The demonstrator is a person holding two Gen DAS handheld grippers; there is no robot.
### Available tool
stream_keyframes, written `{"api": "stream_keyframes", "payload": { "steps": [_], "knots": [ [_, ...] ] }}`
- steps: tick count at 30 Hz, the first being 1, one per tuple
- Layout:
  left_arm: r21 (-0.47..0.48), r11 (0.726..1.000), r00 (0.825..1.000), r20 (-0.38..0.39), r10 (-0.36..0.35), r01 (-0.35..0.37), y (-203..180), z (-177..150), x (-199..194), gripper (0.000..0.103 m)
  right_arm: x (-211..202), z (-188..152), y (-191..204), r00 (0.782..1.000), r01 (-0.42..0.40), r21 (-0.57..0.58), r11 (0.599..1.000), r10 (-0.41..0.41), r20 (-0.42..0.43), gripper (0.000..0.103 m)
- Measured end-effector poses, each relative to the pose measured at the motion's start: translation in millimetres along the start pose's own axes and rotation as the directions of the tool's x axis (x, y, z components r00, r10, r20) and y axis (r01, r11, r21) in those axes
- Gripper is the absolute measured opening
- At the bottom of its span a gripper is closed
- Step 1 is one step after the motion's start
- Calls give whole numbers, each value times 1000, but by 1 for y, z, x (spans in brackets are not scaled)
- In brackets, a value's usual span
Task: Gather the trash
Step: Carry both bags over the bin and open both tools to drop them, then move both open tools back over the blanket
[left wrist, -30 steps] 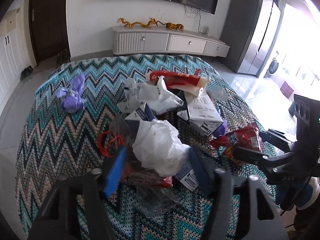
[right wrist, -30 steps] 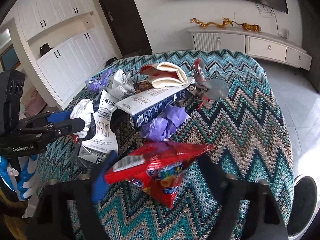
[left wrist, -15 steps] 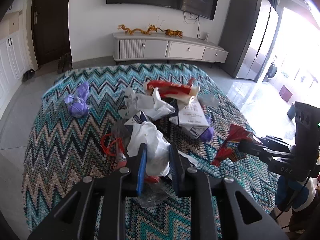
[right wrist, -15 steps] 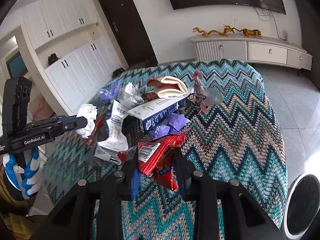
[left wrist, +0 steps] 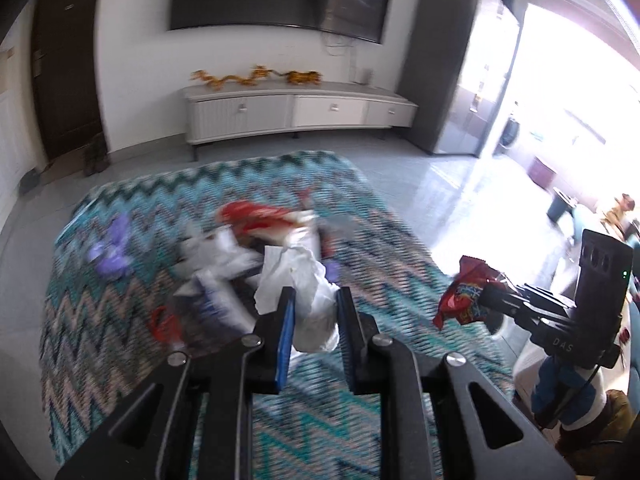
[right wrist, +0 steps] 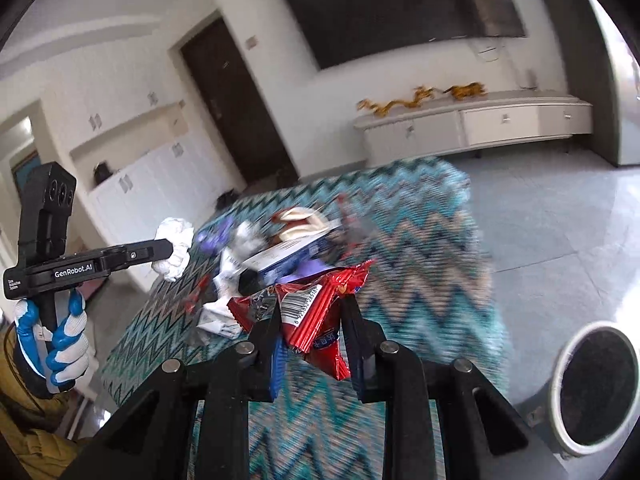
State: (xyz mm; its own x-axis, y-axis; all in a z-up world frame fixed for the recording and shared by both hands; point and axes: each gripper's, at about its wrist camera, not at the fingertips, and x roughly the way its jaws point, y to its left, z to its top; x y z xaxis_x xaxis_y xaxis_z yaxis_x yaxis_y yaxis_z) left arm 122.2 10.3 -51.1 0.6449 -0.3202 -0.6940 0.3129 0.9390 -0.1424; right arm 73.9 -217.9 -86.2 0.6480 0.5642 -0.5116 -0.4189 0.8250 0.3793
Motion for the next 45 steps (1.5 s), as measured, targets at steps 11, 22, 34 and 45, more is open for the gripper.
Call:
{"api": "stream_keyframes", "payload": {
  "steps": [11,22,34,45],
  "knots": [
    [206,944,961,-151,-231,259,-171,44,90,19,-111,-38,-144,934,315,274,909,-349,81,24],
    [197,869,862,-345,-372,454,-321,60,221,19,-120,-85,-272,853,486,451,749,-519,-57,27],
    [107,868,802,-451,-392,485,-367,51,324,28,-81,-108,-334,824,550,473,688,-541,-170,42],
    [45,878,790,-460,-406,477,-351,47,331,53,-71,-122,-346,806,584,471,661,-538,-245,58]
  ]
}}
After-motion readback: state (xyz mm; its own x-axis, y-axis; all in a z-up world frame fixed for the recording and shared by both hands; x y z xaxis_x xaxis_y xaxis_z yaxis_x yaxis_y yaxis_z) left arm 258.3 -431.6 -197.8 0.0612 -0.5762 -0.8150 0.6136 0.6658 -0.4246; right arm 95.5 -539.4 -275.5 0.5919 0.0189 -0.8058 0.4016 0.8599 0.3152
